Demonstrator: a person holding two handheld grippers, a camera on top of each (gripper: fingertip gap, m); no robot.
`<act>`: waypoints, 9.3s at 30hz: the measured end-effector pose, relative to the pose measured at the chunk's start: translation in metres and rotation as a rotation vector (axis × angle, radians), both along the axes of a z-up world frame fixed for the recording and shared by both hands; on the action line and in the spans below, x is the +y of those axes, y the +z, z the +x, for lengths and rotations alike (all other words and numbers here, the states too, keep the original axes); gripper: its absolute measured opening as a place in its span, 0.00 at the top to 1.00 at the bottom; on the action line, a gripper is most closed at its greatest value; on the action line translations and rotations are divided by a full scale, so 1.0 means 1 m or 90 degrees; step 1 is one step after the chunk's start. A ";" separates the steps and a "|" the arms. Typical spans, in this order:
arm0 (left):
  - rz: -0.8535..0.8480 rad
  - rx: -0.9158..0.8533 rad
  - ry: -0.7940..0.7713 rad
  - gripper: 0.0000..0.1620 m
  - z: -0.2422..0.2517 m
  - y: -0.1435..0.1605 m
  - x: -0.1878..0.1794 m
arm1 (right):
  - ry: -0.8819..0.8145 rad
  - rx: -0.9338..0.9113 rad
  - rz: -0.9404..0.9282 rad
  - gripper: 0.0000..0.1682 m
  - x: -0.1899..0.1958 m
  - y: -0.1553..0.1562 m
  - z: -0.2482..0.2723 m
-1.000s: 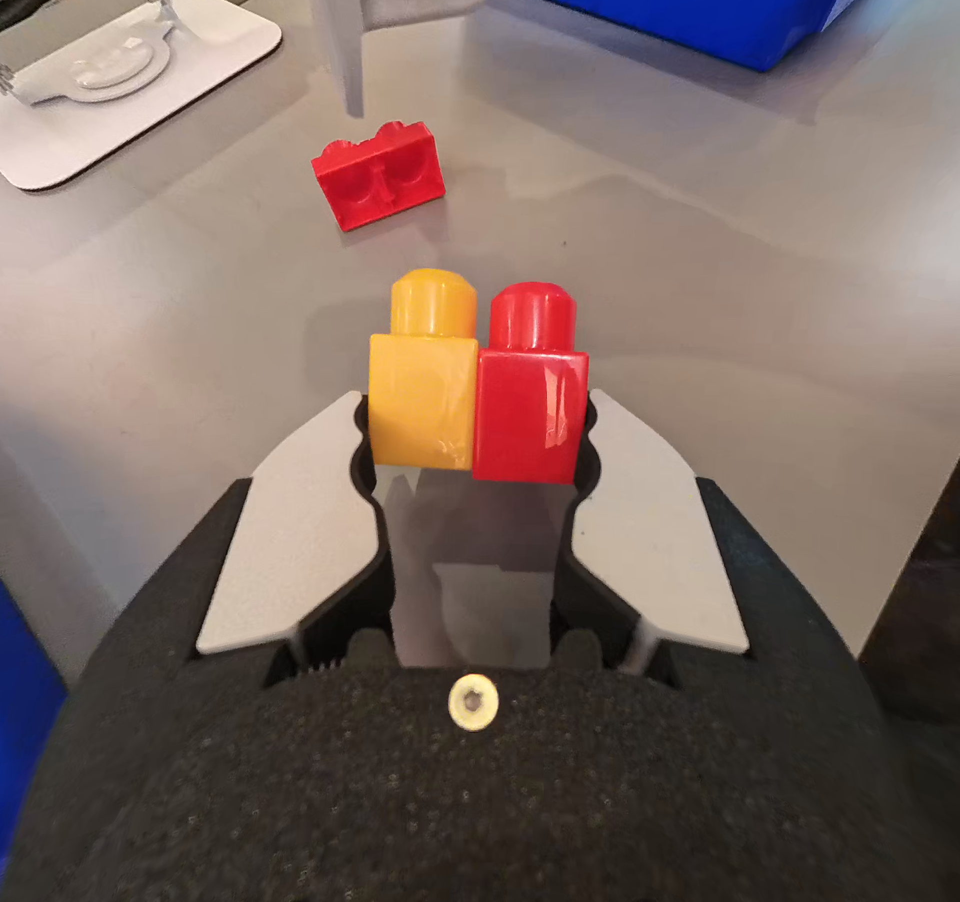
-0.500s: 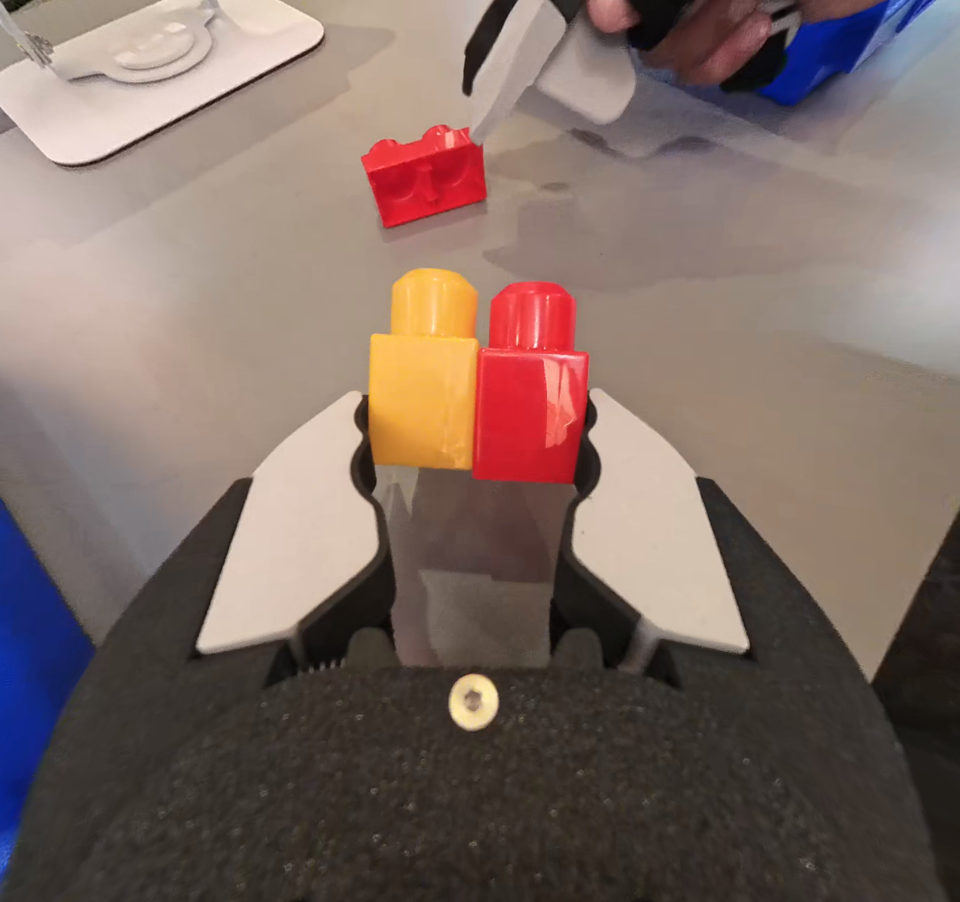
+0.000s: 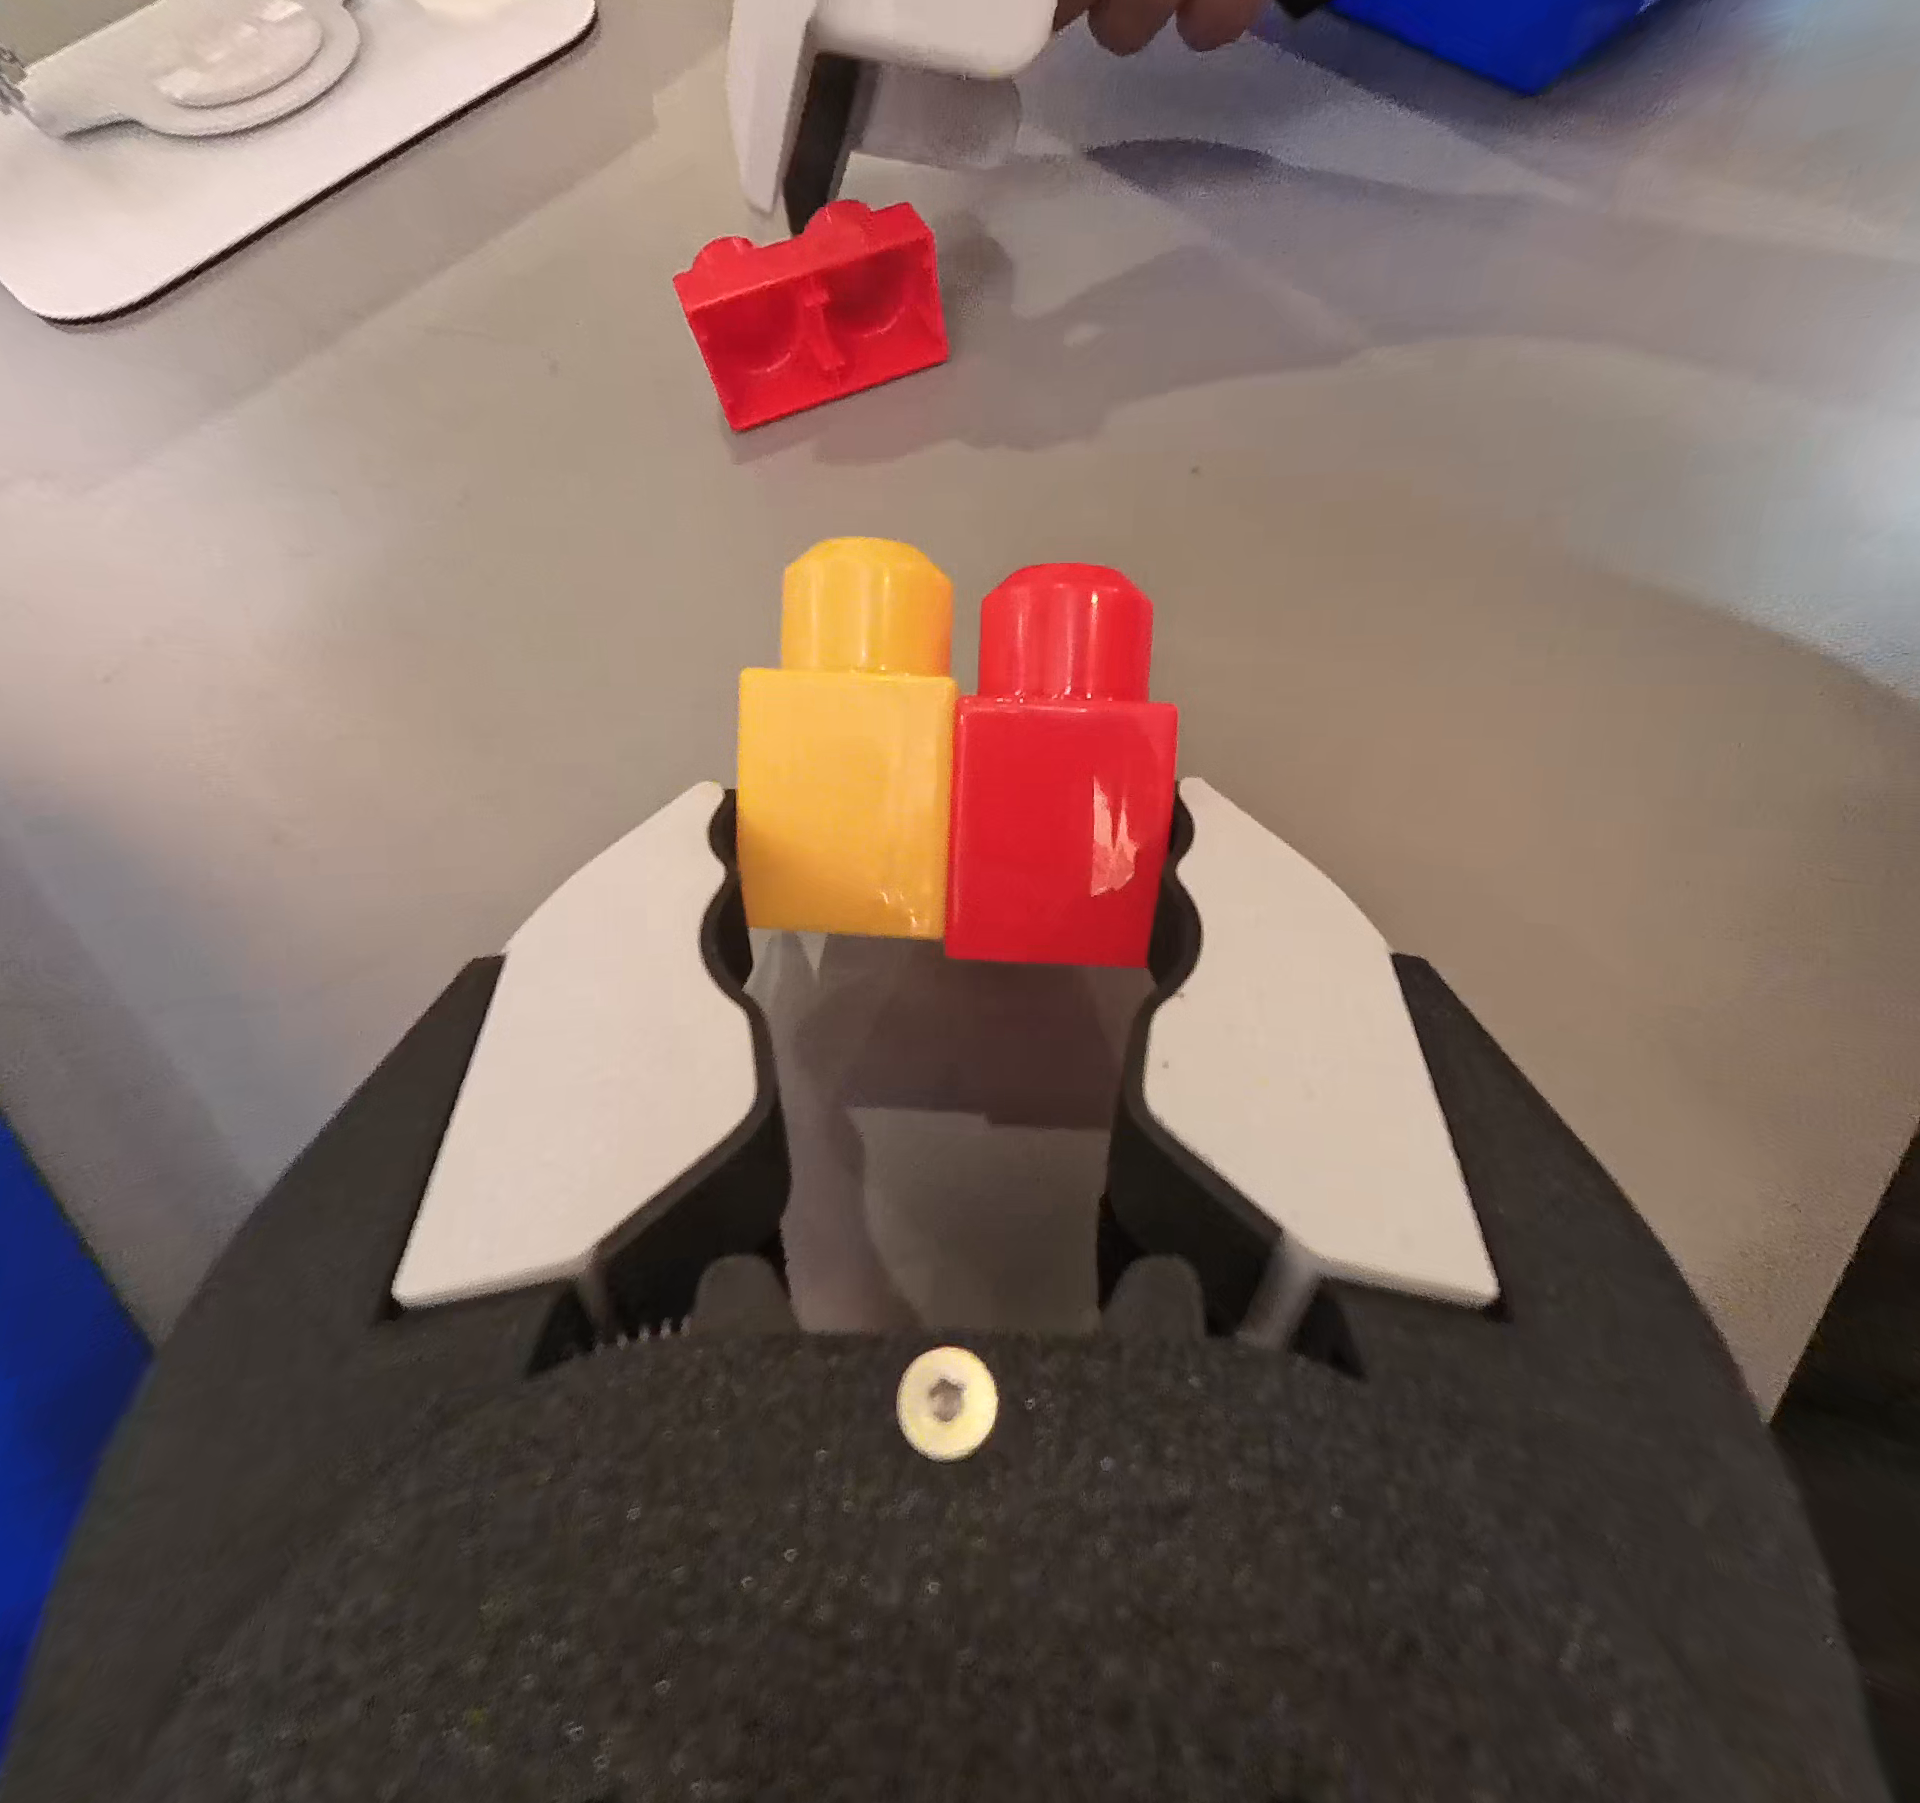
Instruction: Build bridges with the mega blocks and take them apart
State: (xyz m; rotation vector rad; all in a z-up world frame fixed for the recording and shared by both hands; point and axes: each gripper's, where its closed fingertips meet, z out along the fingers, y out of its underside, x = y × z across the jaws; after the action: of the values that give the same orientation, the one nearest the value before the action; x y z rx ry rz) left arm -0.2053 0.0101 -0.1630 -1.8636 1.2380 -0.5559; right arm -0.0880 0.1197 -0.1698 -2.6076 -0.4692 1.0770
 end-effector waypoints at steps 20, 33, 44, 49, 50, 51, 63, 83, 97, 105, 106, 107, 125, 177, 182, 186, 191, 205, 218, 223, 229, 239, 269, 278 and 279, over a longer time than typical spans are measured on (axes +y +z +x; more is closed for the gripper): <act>0.078 -0.003 0.014 0.54 -0.008 0.012 0.017 | -0.026 -0.175 0.387 0.75 -0.038 0.058 -0.031; 0.378 0.131 -0.003 0.54 0.018 0.037 0.027 | -0.123 -0.112 0.423 0.75 -0.084 0.072 -0.061; 0.357 0.141 -0.022 0.54 0.029 0.029 0.024 | -0.135 -0.096 0.406 0.76 -0.098 0.059 -0.062; 0.357 0.158 -0.026 0.54 0.029 0.023 0.024 | -0.109 -0.127 0.423 0.81 -0.099 0.057 -0.063; 0.359 0.162 -0.024 0.54 0.028 0.022 0.026 | -0.103 -0.126 0.429 0.82 -0.099 0.058 -0.064; 0.358 0.163 -0.023 0.54 0.027 0.021 0.027 | -0.100 -0.122 0.430 0.83 -0.099 0.060 -0.065; 0.371 0.156 -0.034 0.54 0.031 0.023 0.022 | -0.087 -0.070 0.390 0.77 -0.092 0.047 -0.067; 0.354 0.081 -0.134 0.54 0.035 0.030 -0.005 | 0.031 0.283 0.205 0.80 -0.119 0.052 -0.076; 0.293 0.047 -0.178 0.54 0.041 0.025 -0.006 | -0.011 0.258 0.201 0.80 -0.121 0.048 -0.073; 0.292 0.066 -0.192 0.55 0.044 0.020 -0.007 | -0.004 0.240 0.200 0.80 -0.122 0.043 -0.073; 0.288 0.066 -0.194 0.55 0.044 0.019 -0.008 | -0.002 0.237 0.199 0.80 -0.122 0.042 -0.073; 0.287 0.066 -0.195 0.54 0.045 0.019 -0.008 | -0.001 0.236 0.198 0.80 -0.122 0.042 -0.073; 0.162 -0.027 -0.145 0.49 0.033 0.039 -0.003 | -0.047 0.336 0.246 0.80 -0.111 0.059 -0.062; -0.418 -0.432 -0.225 0.78 0.030 0.080 -0.015 | -0.007 0.368 0.307 0.79 -0.127 0.081 -0.079; -0.426 -0.452 -0.219 0.78 0.028 0.082 -0.013 | 0.008 0.376 0.286 0.77 -0.130 0.077 -0.081; -0.439 -0.464 -0.222 0.78 0.029 0.083 -0.013 | 0.009 0.405 0.280 0.78 -0.131 0.077 -0.084; -0.439 -0.468 -0.224 0.78 0.030 0.082 -0.015 | -0.012 0.425 0.301 0.80 -0.129 0.086 -0.080; -0.439 -0.468 -0.225 0.78 0.028 0.082 -0.015 | -0.013 0.390 0.312 0.80 -0.131 0.084 -0.085; -0.283 -0.431 -0.081 0.57 0.003 0.087 0.006 | -0.063 0.363 0.353 0.80 -0.121 0.098 -0.059; -0.036 -0.263 -0.006 0.45 0.010 0.069 0.015 | -0.106 0.279 0.404 0.80 -0.117 0.116 -0.033; 0.034 -0.181 0.007 0.54 0.016 0.056 0.002 | -0.441 -0.131 0.464 0.80 -0.104 0.220 0.177; 0.116 -0.191 0.002 0.58 0.020 0.068 -0.002 | -0.478 -0.510 -0.035 0.80 -0.011 0.066 0.322; 0.047 -0.231 0.041 0.57 -0.004 0.070 0.011 | -0.407 -0.292 0.424 0.65 -0.038 0.180 0.178; -0.017 -0.212 0.085 0.58 -0.011 0.055 0.002 | -0.197 0.102 0.517 0.70 -0.153 0.085 -0.046; -0.008 -0.206 0.084 0.58 -0.011 0.053 0.000 | -0.209 0.109 0.524 0.71 -0.155 0.086 -0.045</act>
State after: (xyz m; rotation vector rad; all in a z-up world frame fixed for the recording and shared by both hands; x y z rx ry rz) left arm -0.2164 0.0098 -0.1095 -1.7667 0.8952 -0.7591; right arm -0.1333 -0.0357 -0.0839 -1.7718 -0.3289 0.7628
